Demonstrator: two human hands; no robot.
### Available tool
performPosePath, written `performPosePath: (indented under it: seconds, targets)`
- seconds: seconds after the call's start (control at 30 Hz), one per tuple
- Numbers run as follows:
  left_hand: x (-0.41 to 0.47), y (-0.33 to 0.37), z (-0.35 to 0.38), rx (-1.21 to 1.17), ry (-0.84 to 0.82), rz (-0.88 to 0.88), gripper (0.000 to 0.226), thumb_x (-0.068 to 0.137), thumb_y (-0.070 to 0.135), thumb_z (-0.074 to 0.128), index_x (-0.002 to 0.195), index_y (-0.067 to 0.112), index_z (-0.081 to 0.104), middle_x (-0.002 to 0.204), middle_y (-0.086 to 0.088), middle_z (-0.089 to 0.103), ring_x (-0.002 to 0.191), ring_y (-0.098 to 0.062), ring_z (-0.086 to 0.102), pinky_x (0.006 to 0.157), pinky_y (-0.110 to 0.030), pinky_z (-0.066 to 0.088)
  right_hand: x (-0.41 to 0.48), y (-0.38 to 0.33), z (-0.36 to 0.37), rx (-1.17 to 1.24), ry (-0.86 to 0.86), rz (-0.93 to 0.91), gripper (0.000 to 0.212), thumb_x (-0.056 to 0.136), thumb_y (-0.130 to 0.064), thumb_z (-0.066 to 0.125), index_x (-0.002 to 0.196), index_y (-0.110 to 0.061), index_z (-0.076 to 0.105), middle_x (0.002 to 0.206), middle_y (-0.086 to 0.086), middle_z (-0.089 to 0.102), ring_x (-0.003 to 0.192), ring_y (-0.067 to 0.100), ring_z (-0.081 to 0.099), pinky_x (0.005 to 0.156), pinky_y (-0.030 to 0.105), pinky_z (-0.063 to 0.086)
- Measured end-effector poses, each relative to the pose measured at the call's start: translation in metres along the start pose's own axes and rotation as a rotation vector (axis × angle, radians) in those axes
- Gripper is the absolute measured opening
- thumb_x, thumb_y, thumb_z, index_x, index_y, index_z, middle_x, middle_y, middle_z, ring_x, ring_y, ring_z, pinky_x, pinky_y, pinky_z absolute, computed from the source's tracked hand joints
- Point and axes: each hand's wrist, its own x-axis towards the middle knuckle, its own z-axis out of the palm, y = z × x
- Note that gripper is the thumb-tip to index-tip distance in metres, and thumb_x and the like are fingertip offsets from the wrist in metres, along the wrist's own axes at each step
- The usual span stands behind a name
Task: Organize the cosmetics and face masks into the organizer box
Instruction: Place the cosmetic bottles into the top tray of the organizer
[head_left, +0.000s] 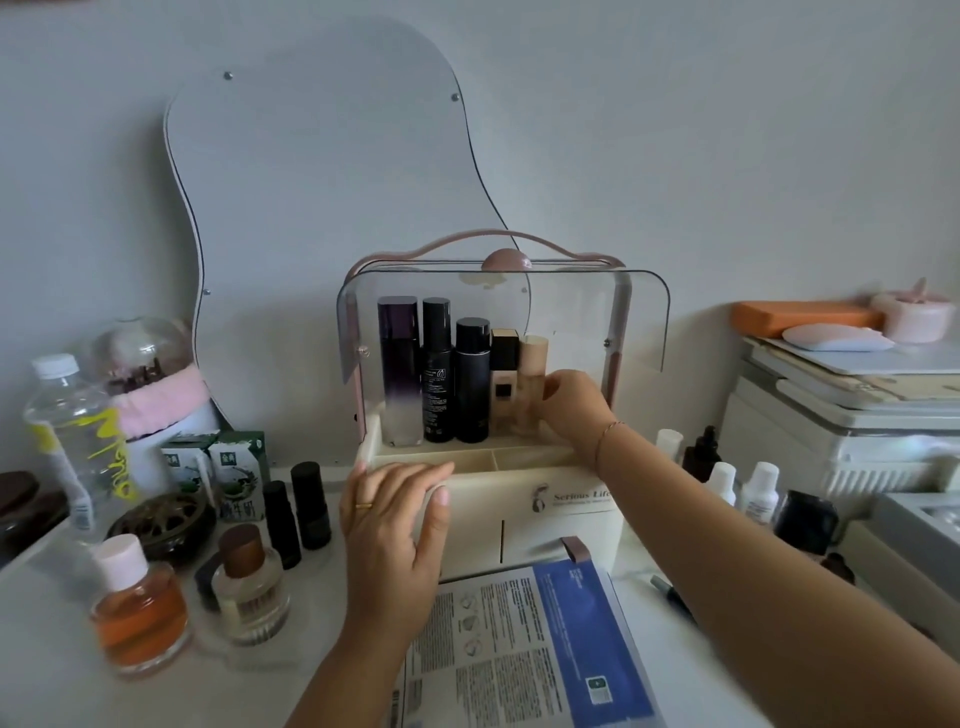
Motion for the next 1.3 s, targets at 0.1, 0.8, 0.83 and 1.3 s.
performPosePath:
  seconds: [0.1,0.8,0.83,1.3]
  targets:
    - [0.001,0.001,-0.002,0.007,-0.015,-0.001,0.038,0.097,0.034,0.036,0.109,0.019,0.069,0.103,0.012,0.065,0.106,-0.012,0.052,0.111,-0.035,0.022,-0.027,0.0,-0.008,-0.015,0.061,-0.112,0.044,0.09,-0.017,0.057,0.131,-0.006,0.048,0.121,0.008,0.059,0.105,0.019,0.056,0.089,0.027,0.045]
    - [0.001,0.001,0.001,0.053,0.002,0.017,0.037,0.096,0.035,0.039,0.106,0.014,0.069,0.1,0.0,0.068,0.101,-0.023,0.054,0.109,-0.033,0.02,-0.119,0.195,-0.114,0.006,0.441,0.25,0.049,0.076,-0.016,0.075,0.119,-0.006,0.055,0.112,0.013,0.065,0.093,0.025,0.058,0.078,0.033,0.046]
    - [0.001,0.001,0.0,0.053,-0.001,0.015,0.037,0.096,0.034,0.04,0.106,0.015,0.069,0.1,0.001,0.068,0.102,-0.022,0.053,0.11,-0.032,0.018,-0.118,0.197,-0.114,-0.004,0.438,0.247,0.043,0.076,-0.016,0.075,0.114,-0.006,0.058,0.107,0.012,0.066,0.089,0.024,0.058,0.075,0.033,0.046]
    - [0.0,0.001,-0.001,0.047,-0.024,0.009,0.037,0.096,0.035,0.04,0.107,0.015,0.069,0.1,0.002,0.068,0.103,-0.022,0.054,0.112,-0.035,0.018,-0.148,0.125,-0.125,0.845,0.121,0.045,0.041,0.066,-0.016,0.073,0.105,-0.005,0.065,0.094,0.008,0.075,0.084,0.022,0.073,0.066,0.026,0.059]
